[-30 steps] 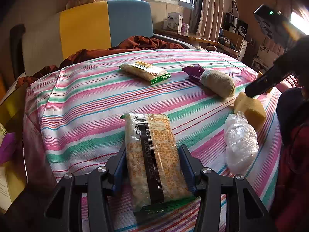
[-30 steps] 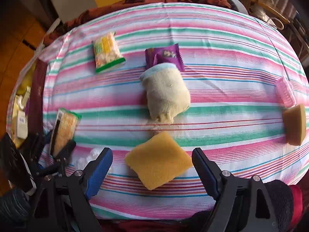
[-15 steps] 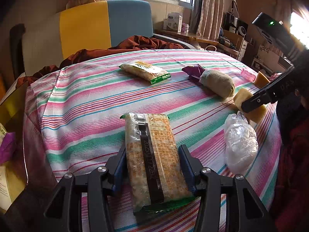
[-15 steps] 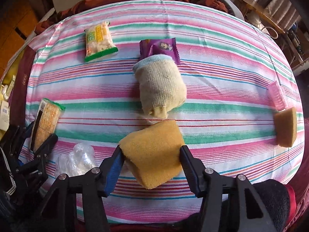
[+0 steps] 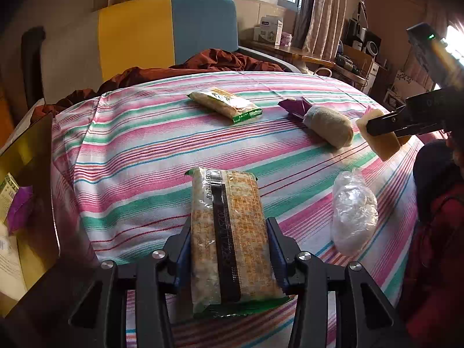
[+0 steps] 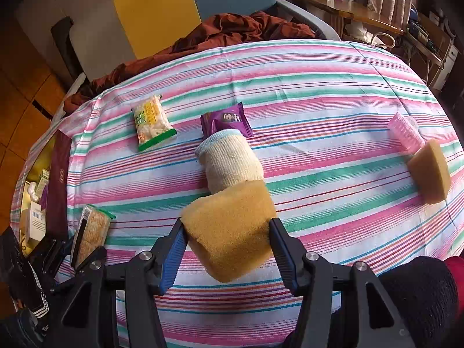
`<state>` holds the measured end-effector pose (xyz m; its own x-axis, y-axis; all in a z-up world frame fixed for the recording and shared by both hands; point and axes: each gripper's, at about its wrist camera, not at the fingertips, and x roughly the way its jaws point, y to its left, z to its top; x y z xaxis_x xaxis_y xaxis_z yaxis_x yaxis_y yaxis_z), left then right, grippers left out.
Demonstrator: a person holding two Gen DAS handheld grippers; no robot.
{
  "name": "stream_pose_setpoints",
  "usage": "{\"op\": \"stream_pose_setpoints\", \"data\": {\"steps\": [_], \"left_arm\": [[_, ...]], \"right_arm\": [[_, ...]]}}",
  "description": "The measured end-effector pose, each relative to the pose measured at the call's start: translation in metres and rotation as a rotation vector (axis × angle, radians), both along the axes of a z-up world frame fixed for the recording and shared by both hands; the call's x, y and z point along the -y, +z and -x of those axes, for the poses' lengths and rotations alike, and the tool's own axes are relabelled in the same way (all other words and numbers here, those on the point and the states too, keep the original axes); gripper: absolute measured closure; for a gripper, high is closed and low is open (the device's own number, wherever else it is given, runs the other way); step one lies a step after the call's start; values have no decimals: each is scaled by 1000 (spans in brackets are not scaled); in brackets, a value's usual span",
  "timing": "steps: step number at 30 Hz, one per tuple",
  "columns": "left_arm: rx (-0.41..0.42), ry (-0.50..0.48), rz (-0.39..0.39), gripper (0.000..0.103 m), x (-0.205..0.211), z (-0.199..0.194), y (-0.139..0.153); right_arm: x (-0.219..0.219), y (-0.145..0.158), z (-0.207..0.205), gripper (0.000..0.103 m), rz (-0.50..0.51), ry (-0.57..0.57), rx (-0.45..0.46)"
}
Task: Organize objects
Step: 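Grasp the yellow sponge with the right gripper while the left gripper holds the packet, then lower the cracker packet into the gold tray and open the left gripper while the right gripper holds the sponge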
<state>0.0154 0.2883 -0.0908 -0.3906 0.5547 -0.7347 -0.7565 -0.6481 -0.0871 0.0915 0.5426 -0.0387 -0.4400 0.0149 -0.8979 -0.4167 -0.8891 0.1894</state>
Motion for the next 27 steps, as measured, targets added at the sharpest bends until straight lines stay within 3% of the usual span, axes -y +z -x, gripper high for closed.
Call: {"op": "stream_pose_setpoints", "data": {"steps": [11, 20, 27], "left_arm": [[-40, 72, -108, 56, 44, 5, 58], [-34, 367, -199, 56, 143, 62, 96], [-49, 568, -155, 56, 213, 102, 89]], "right_arm": [[-1, 3, -1, 46, -12, -31, -22], [0, 2, -1, 46, -28, -38, -14], [0, 3, -1, 46, -44, -46, -5]]}}
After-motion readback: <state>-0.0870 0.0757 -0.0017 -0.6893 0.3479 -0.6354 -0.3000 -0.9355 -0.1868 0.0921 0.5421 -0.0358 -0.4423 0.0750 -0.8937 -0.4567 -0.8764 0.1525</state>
